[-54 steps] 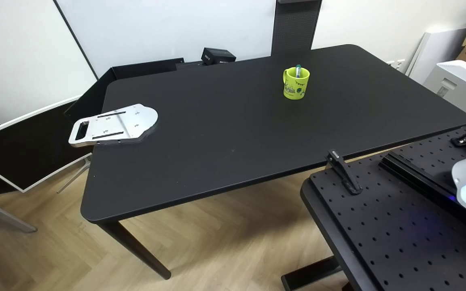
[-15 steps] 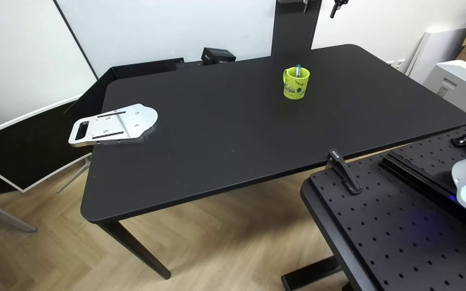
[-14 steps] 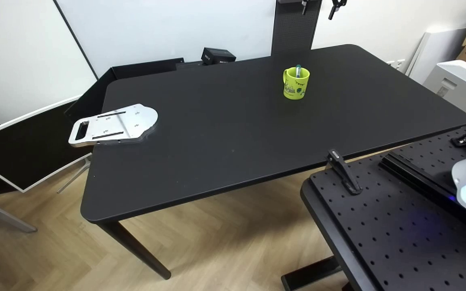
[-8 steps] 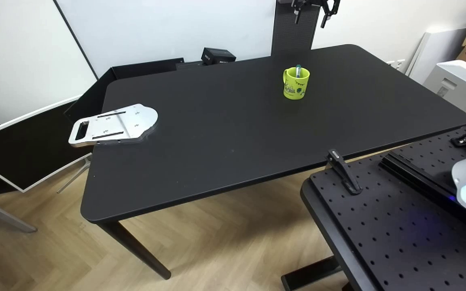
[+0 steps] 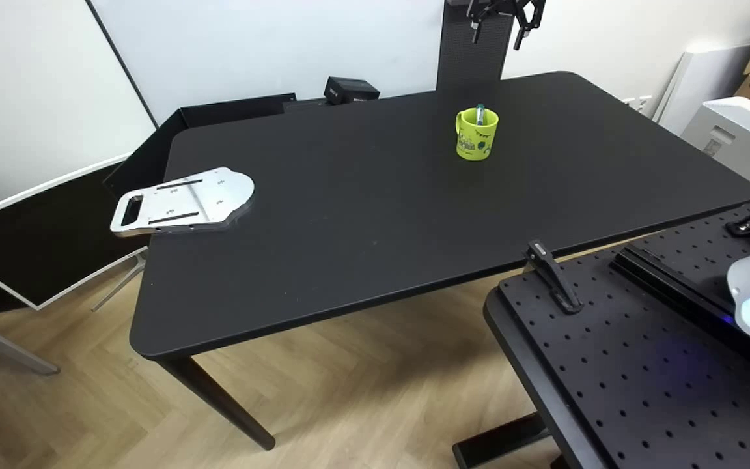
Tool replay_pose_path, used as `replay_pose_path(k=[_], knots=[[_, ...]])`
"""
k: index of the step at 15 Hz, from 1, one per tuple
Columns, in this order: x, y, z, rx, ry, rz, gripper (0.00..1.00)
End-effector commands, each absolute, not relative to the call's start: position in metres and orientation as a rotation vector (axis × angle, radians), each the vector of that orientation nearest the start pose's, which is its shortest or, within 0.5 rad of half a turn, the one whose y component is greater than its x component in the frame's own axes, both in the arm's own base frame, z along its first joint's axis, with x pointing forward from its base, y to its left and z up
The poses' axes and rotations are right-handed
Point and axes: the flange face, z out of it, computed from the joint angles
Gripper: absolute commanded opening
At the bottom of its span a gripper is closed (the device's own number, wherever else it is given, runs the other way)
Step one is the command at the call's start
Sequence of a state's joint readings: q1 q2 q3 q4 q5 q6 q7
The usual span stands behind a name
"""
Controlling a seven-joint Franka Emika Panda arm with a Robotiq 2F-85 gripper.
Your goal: Pick the marker from the cup and put it on the table
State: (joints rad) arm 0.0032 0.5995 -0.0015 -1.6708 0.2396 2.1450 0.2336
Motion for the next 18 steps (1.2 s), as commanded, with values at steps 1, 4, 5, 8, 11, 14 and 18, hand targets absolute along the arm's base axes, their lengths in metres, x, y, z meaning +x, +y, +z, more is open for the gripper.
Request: replay_pose_path(k=[1, 4, 5, 8, 11, 14, 18], knots=[[0.668, 0.011, 0.247, -2.906, 0.551, 0.218, 1.0], [0.668, 0.011, 0.247, -2.906, 0.551, 0.218, 1.0], [0.668, 0.012, 0.245, -2.893, 0.563, 0.257, 1.0], [0.668, 0.012, 0.239, -2.897, 0.564, 0.3, 1.0], [0.67, 0.007, 0.227, -2.887, 0.596, 0.316, 1.0], [0.673, 0.002, 0.215, -2.873, 0.611, 0.328, 1.0], [0.677, 0.004, 0.199, -2.872, 0.622, 0.348, 1.0]])
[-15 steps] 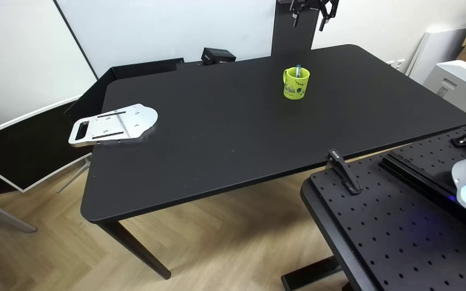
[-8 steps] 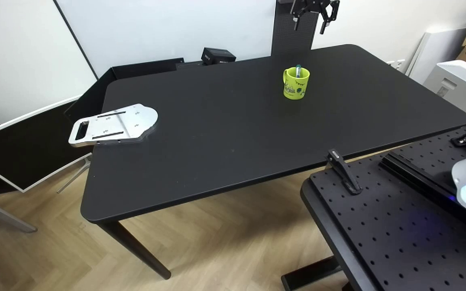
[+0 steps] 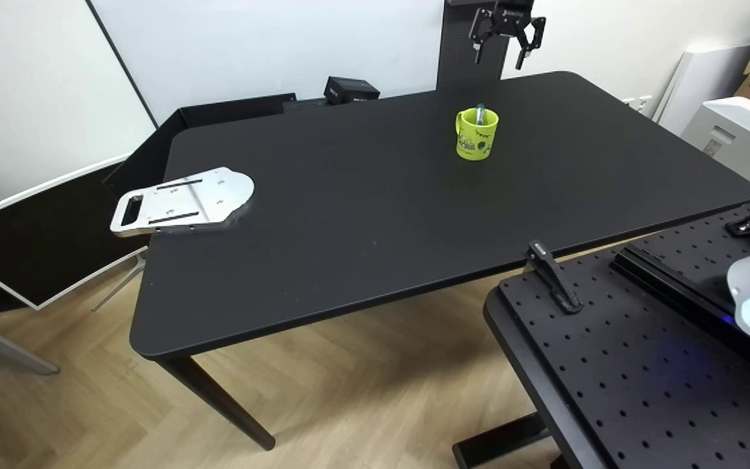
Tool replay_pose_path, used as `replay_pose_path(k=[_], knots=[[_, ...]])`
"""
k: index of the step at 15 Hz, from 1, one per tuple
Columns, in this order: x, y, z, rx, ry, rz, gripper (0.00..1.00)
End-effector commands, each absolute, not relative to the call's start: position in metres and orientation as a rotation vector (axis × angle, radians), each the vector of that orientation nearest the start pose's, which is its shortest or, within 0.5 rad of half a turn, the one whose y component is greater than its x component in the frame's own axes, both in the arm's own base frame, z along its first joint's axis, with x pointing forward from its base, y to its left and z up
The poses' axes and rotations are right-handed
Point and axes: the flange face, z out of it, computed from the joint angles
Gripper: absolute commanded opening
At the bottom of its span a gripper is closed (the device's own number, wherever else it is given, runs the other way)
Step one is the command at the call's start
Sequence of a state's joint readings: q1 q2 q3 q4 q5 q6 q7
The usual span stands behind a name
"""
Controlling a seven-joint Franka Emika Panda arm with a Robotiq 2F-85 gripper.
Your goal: Pick the marker from the cup and put it on the table
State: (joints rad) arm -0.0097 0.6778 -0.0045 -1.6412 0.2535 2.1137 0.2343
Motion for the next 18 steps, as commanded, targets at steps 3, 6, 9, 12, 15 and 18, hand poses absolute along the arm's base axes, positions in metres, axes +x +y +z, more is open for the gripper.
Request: replay_pose_path(k=[3, 6, 9, 12, 15, 18], knots=[[0.68, 0.009, 0.189, -2.876, 0.617, 0.356, 1.0], [0.682, 0.014, 0.182, -2.881, 0.616, 0.359, 1.0], [0.683, 0.018, 0.175, -2.884, 0.615, 0.367, 1.0], [0.683, 0.021, 0.169, -2.886, 0.613, 0.374, 1.0], [0.683, 0.023, 0.162, -2.888, 0.613, 0.385, 1.0], [0.682, 0.026, 0.156, -2.888, 0.611, 0.397, 1.0]])
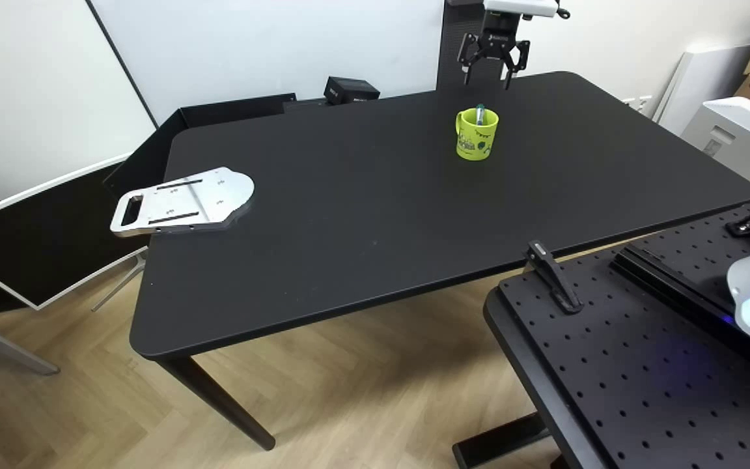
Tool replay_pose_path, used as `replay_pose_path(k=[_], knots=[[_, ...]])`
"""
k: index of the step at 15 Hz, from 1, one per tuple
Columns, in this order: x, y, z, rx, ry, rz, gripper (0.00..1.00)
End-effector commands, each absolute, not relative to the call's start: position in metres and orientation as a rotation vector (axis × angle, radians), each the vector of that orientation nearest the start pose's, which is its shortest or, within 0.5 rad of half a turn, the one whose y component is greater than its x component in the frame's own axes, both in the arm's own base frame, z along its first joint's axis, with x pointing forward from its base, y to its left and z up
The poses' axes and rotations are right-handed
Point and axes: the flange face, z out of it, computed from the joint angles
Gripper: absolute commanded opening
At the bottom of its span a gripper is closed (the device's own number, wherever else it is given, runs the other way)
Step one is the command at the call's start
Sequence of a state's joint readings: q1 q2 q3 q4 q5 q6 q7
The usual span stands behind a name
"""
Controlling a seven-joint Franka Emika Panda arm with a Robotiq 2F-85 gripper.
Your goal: Pick the marker from the cup and put it on the table
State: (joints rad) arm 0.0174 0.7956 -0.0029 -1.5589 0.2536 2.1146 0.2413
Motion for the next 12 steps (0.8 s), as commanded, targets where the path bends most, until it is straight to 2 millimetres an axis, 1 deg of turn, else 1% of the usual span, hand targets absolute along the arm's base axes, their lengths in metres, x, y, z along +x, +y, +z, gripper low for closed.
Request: replay_pose_path(k=[1, 8, 9, 10, 11, 12], knots=[[0.682, 0.027, 0.154, -2.889, 0.61, 0.4, 1.0], [0.681, 0.035, 0.139, -2.898, 0.588, 0.416, 1.0], [0.682, 0.036, 0.138, -2.898, 0.592, 0.406, 0.75], [0.682, 0.037, 0.136, -2.899, 0.59, 0.405, 0.73], [0.683, 0.037, 0.135, -2.899, 0.59, 0.401, 0.67], [0.683, 0.038, 0.135, -2.899, 0.589, 0.399, 0.58]])
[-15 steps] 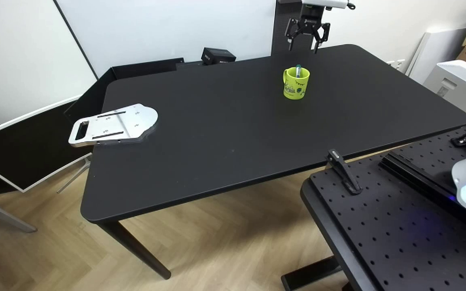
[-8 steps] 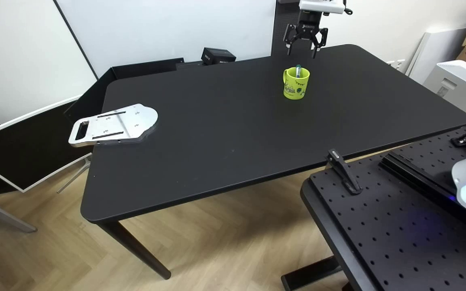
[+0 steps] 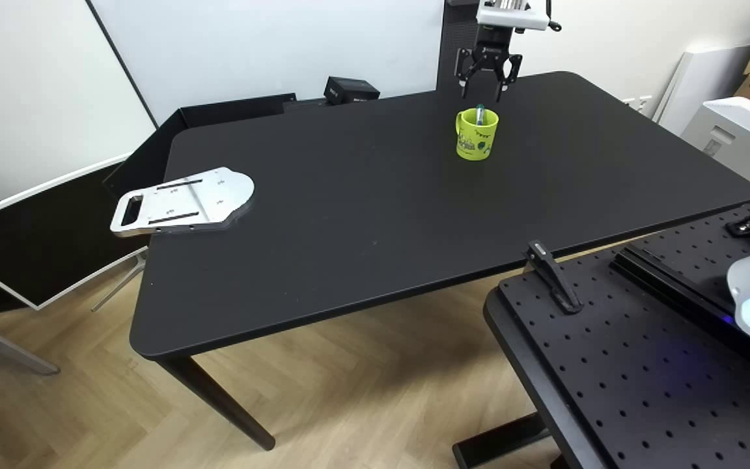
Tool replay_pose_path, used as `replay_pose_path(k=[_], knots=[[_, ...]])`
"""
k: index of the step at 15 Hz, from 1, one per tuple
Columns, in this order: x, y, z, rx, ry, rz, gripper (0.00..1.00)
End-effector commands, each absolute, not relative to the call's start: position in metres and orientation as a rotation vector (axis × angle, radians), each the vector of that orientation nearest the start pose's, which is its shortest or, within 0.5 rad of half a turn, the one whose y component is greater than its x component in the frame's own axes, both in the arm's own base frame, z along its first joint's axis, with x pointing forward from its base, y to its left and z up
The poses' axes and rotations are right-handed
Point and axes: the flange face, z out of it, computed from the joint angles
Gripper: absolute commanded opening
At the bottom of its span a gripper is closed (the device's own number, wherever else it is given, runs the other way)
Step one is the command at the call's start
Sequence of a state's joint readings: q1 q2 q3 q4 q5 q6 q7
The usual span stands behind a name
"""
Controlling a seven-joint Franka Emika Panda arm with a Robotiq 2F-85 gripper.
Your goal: Pick the marker from the cup and put it on the table
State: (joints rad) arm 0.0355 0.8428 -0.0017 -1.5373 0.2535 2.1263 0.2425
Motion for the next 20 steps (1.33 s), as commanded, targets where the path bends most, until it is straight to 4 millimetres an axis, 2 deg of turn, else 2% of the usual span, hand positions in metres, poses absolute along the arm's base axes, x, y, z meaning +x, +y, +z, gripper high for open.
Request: replay_pose_path(k=[1, 8, 9, 13, 16, 20], knots=[[0.683, 0.038, 0.134, -2.899, 0.588, 0.398, 0.51], [0.684, 0.037, 0.132, -2.887, 0.6, 0.403, 0.03], [0.685, 0.037, 0.132, -2.885, 0.608, 0.404, 0.01], [0.687, 0.036, 0.134, -2.881, 0.633, 0.414, 0.04], [0.691, 0.039, 0.146, -2.88, 0.643, 0.404, 0.04], [0.702, 0.041, 0.172, -2.884, 0.653, 0.358, 0.04]])
